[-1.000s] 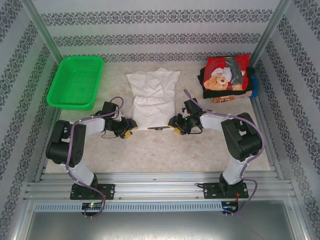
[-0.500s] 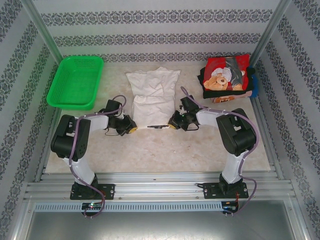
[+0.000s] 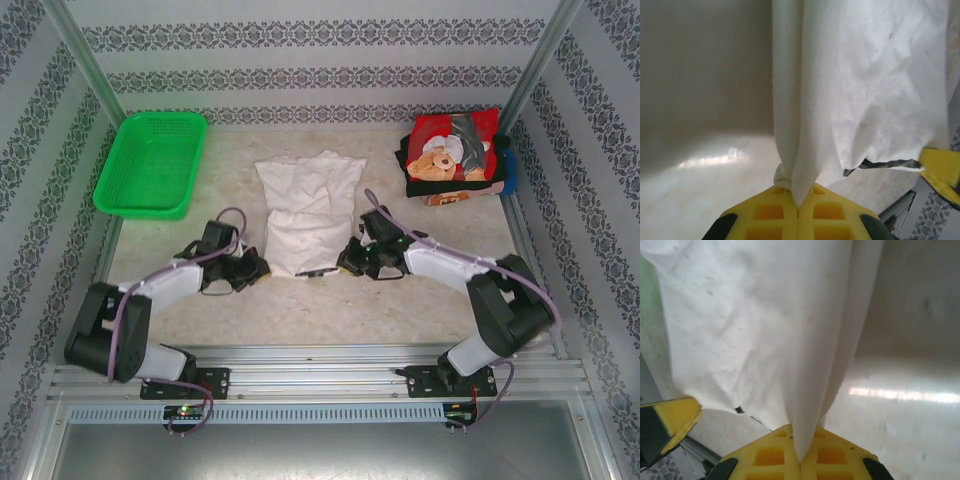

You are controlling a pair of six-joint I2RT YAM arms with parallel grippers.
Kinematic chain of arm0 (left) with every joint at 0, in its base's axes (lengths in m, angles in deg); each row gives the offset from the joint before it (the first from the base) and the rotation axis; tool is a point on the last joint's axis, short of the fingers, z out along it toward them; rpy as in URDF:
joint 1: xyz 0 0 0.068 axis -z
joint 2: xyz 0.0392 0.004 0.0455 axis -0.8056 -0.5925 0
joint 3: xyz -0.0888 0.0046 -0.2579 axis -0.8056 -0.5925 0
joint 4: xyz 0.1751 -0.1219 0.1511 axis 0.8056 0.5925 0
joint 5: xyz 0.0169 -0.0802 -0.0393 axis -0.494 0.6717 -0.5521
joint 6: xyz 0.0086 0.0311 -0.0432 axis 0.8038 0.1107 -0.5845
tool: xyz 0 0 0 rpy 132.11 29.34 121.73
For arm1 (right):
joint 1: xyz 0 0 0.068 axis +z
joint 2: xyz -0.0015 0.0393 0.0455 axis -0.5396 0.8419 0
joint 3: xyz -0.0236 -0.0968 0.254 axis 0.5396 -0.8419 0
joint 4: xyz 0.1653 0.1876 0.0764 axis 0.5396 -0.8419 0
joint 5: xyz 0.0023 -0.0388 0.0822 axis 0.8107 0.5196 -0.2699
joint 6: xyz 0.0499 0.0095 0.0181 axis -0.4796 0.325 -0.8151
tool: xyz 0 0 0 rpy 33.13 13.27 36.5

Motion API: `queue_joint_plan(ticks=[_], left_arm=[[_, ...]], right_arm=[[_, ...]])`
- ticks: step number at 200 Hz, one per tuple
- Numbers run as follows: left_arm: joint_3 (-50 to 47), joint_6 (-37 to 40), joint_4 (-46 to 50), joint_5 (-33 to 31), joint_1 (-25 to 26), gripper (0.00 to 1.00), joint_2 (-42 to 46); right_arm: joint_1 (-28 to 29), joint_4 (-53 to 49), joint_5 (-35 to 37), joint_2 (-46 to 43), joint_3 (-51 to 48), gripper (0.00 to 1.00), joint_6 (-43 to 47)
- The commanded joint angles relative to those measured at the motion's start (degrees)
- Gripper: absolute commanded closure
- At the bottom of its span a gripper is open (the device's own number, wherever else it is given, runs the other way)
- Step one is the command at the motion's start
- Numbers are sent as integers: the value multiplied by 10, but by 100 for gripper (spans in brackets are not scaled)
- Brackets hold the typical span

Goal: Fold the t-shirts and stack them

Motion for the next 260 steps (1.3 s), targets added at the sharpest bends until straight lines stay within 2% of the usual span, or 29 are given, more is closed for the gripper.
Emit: queue_joint_plan(ticks=[1, 23, 42, 61, 76, 86, 110, 175, 260], left_arm=[[-54, -46, 42, -14, 13, 100, 95], [-62, -55, 155, -16, 19, 100, 218], [-55, -80, 233, -16, 20, 100, 315], [-44, -122, 261, 2, 20, 100, 362], [-6, -117, 289, -12, 19, 100, 371], [24, -116, 285, -11, 13, 100, 354], [66, -136, 206, 18, 3, 100, 281], [178, -116, 75, 73, -69, 100, 63], [270, -80, 23, 98, -101, 100, -117]], right_arm=[[50, -46, 48, -70, -52, 100, -66], [107, -58, 79, -146, -94, 100, -131], [152, -92, 108, -195, -88, 100, -162], [172, -145, 135, -224, -49, 100, -163], [167, -180, 147, -233, -12, 100, -149], [153, -196, 144, -231, 11, 100, -135], [110, -219, 121, -206, 81, 100, -86], [-27, -208, 25, -50, 204, 100, 22], [-109, -214, -23, 137, 340, 100, 97]])
